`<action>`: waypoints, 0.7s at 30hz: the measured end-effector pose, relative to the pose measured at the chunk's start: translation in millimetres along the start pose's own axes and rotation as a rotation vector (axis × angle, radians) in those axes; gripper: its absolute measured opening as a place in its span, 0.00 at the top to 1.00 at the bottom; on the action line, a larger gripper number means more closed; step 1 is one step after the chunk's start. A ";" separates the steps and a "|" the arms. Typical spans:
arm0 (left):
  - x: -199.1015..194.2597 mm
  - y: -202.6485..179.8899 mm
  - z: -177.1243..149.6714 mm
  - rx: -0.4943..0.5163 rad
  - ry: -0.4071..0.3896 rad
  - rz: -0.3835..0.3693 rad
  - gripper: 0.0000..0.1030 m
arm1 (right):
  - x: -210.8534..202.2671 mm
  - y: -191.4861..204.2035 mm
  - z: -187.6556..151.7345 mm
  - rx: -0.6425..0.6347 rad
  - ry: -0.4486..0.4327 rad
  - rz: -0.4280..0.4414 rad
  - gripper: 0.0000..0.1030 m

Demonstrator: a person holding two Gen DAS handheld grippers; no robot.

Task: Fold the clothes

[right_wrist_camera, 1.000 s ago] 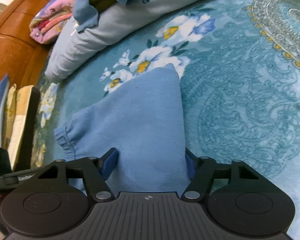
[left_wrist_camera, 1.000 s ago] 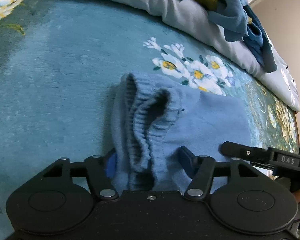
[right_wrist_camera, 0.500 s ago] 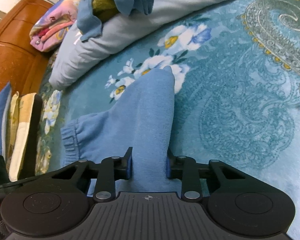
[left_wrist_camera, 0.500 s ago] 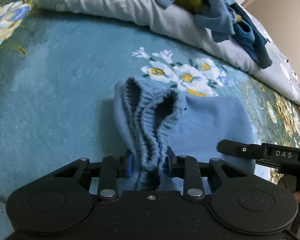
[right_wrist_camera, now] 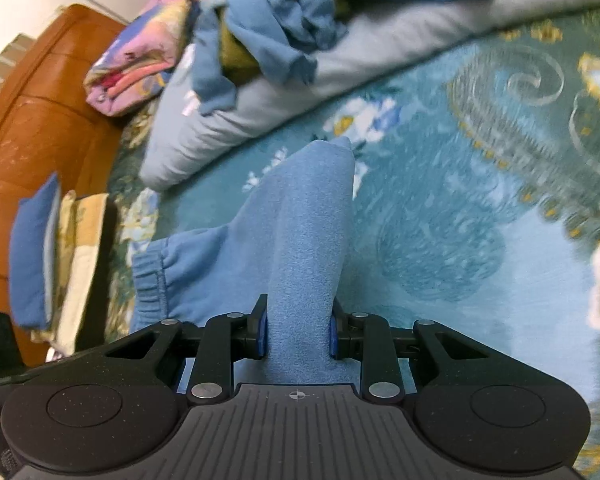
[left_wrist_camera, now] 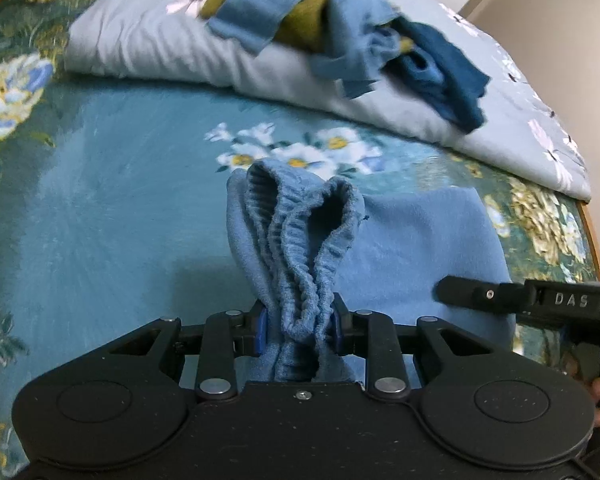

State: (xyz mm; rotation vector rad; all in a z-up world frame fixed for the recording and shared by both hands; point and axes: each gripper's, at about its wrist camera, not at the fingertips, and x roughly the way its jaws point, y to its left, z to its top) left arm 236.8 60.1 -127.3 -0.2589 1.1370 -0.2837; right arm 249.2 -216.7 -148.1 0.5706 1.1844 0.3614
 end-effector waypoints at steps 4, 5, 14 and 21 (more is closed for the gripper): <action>-34.7 -37.8 -4.0 0.019 -0.037 -0.006 0.75 | -50.1 7.8 10.4 -0.055 -0.003 0.013 0.77; -43.4 -47.2 -5.0 0.024 -0.046 -0.007 0.75 | -63.4 9.2 12.2 -0.063 -0.007 0.018 0.77; -104.1 -100.2 -13.8 0.124 -0.108 -0.154 0.74 | -167.2 24.8 -16.4 -0.052 -0.140 -0.024 0.77; -124.8 -133.5 -36.9 0.219 -0.119 -0.289 0.74 | -225.1 24.9 -69.2 0.025 -0.255 -0.106 0.77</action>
